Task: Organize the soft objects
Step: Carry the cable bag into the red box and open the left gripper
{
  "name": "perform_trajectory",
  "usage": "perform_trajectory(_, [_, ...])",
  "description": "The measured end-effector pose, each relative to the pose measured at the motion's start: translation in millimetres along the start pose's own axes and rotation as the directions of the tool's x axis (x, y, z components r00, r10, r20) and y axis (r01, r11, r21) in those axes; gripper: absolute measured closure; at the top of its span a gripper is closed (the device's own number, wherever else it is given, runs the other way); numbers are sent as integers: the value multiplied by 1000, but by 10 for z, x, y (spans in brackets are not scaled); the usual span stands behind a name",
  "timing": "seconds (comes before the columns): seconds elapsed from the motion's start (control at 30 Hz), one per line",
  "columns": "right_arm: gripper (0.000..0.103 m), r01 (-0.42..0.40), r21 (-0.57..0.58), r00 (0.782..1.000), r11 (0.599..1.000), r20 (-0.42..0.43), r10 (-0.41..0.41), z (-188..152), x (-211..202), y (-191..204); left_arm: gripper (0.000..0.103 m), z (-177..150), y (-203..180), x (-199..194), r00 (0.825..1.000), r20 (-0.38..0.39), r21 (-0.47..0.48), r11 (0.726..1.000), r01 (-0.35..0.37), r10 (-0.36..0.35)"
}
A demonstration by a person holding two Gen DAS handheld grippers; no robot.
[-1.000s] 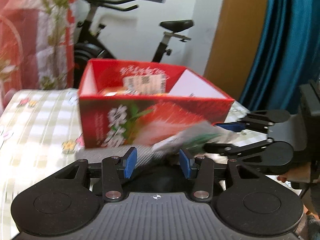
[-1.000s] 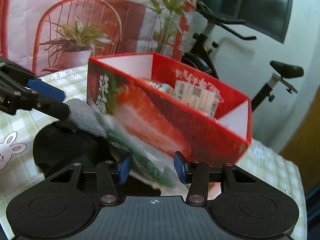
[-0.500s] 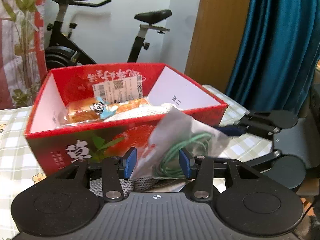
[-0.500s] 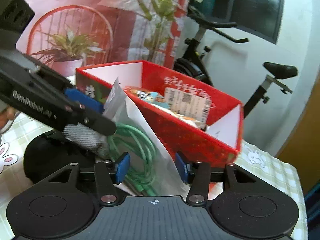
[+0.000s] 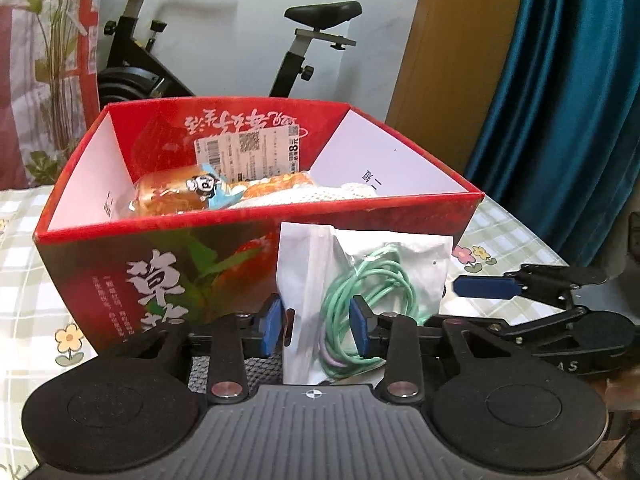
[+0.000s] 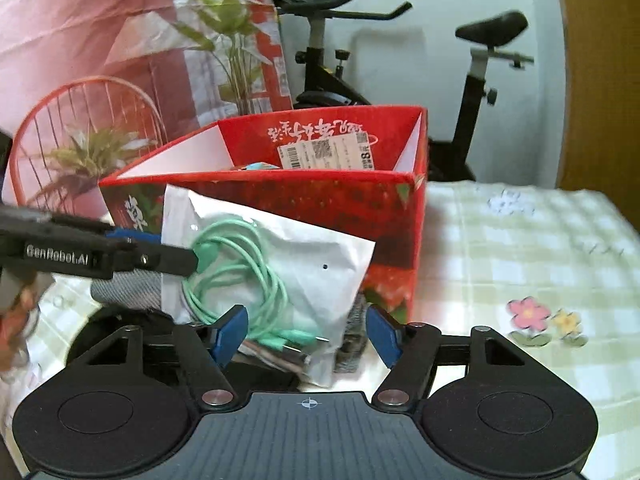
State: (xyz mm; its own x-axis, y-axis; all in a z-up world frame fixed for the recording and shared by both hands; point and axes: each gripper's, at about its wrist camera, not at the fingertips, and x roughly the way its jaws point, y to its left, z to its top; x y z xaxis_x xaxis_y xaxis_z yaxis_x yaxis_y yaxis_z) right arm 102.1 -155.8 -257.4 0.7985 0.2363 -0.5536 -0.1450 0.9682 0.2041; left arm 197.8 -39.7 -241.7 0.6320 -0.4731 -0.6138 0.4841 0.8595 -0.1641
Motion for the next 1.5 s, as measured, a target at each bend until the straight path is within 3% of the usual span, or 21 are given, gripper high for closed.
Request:
perform_trajectory(0.43, [41, -30, 47, 1000, 998, 9, 29, 53, 240, 50, 70, -89, 64, 8, 1000, -10, -37, 999, 12, -13])
perform_trajectory(0.53, [49, -37, 72, 999, 997, 14, 36, 53, 265, 75, 74, -81, 81, 18, 1000, -9, -44, 999, 21, -22])
perform_trajectory(0.83, [59, 19, -23, 998, 1000, 52, -18, 108, 137, 361, 75, -130, 117, -64, 998, 45, -84, 995, 46, -43])
perform_trajectory(1.5, [60, -32, -77, 996, 997, 83, 38, 186, -174, 750, 75, -298, 167, -573, 989, 144, -158, 986, 58, -35])
